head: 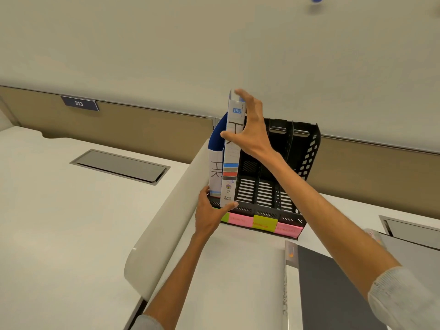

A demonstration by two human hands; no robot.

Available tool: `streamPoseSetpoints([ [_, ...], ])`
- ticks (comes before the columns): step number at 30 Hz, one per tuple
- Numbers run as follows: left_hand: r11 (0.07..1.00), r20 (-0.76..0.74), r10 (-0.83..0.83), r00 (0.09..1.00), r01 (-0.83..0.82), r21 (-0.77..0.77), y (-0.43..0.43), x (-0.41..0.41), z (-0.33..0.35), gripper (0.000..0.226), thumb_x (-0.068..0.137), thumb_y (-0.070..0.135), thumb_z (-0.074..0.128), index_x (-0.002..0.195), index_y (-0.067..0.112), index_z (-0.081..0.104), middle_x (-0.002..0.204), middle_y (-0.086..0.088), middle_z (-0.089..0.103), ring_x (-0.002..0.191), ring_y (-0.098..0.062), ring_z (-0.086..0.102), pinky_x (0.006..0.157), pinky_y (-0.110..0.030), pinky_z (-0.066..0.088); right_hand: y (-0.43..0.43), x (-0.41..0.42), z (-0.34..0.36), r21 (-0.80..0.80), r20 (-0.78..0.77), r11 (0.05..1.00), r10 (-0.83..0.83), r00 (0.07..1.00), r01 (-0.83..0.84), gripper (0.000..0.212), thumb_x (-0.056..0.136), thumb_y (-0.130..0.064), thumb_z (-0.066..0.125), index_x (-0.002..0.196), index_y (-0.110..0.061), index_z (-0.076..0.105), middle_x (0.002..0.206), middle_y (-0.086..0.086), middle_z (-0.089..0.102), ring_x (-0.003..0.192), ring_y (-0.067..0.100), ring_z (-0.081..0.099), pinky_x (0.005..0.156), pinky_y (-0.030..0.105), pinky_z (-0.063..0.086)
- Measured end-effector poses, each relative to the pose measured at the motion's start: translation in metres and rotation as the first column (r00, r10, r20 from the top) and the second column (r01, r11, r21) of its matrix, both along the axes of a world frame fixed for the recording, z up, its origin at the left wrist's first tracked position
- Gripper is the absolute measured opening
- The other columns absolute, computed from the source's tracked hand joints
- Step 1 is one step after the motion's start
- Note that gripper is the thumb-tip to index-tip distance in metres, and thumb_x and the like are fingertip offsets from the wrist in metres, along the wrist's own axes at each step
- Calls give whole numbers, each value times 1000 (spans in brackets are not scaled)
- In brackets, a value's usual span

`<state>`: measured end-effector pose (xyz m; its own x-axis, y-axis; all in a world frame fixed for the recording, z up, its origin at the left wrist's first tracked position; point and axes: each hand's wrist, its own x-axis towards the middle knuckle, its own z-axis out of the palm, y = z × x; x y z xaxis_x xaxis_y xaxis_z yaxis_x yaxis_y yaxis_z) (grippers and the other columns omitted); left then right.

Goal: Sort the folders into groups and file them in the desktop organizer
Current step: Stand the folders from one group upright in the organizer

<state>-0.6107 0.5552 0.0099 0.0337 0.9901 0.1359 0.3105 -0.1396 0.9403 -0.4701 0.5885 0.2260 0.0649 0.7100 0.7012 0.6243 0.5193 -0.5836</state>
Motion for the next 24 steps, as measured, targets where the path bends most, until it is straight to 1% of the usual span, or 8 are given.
streamPoseSetpoints([
  [2,999,-26,43,999,-42,18,2,3,1,103,58,70,78,139,26,31,135,2,48,119,-15,51,91,-33,54,-2,-7,-3,15,-27,999,-33,999,34,75,68,-10,78,133,-16,41,129,11,40,108,23,52,77,23,56],
  [6,989,-119,131,984,-122,83,3,10,1,95,63,72,73,135,23,35,130,1,51,115,-16,55,87,-36,58,-5,-9,-7,21,-79,997,-73,994,75,67,68,-6,76,126,-14,42,126,12,40,100,19,52,65,4,47],
  [9,978,-175,179,968,-156,137,9,10,2,90,65,70,73,132,20,38,127,-2,55,111,-19,59,82,-31,56,-7,-11,-9,51,-80,993,-103,992,107,66,68,-8,77,124,-12,43,125,12,39,96,10,50,66,3,48],
  [12,971,-218,200,955,-164,172,18,9,5,86,67,68,73,129,18,40,124,-4,57,109,-21,61,80,-30,54,-7,-13,-14,80,-74,988,-123,990,129,64,69,-11,79,123,-12,43,125,12,38,103,16,48,72,3,49],
  [14,965,-251,218,943,-169,203,19,10,4,86,68,67,72,129,15,41,124,-5,56,109,-22,59,79,-30,53,-8,-13,-16,87,-83,986,-137,987,145,63,70,-12,79,121,-11,43,124,12,38,104,14,46,74,2,48],
  [17,953,-313,261,913,-191,237,15,14,-1,88,71,67,69,132,11,40,124,-8,54,107,-22,57,76,-26,47,-9,-12,-18,101,-97,983,-145,985,154,62,71,-11,81,121,-6,45,125,15,38,103,-1,44,78,2,46],
  [20,943,-381,302,874,-217,251,12,18,-6,90,73,72,63,133,10,38,121,-8,51,104,-21,55,72,-30,51,-10,-13,-19,123,-86,981,-139,986,149,62,71,-10,83,121,0,47,127,20,37,111,-20,36,80,-1,43],
  [24,942,-391,322,862,-251,222,10,23,-3,96,69,73,66,134,10,35,121,-8,48,106,-23,55,73,-36,55,-9,-11,-20,141,-106,978,-137,985,151,63,71,-10,84,121,2,47,129,22,38,114,-22,33,80,-2,42],
])
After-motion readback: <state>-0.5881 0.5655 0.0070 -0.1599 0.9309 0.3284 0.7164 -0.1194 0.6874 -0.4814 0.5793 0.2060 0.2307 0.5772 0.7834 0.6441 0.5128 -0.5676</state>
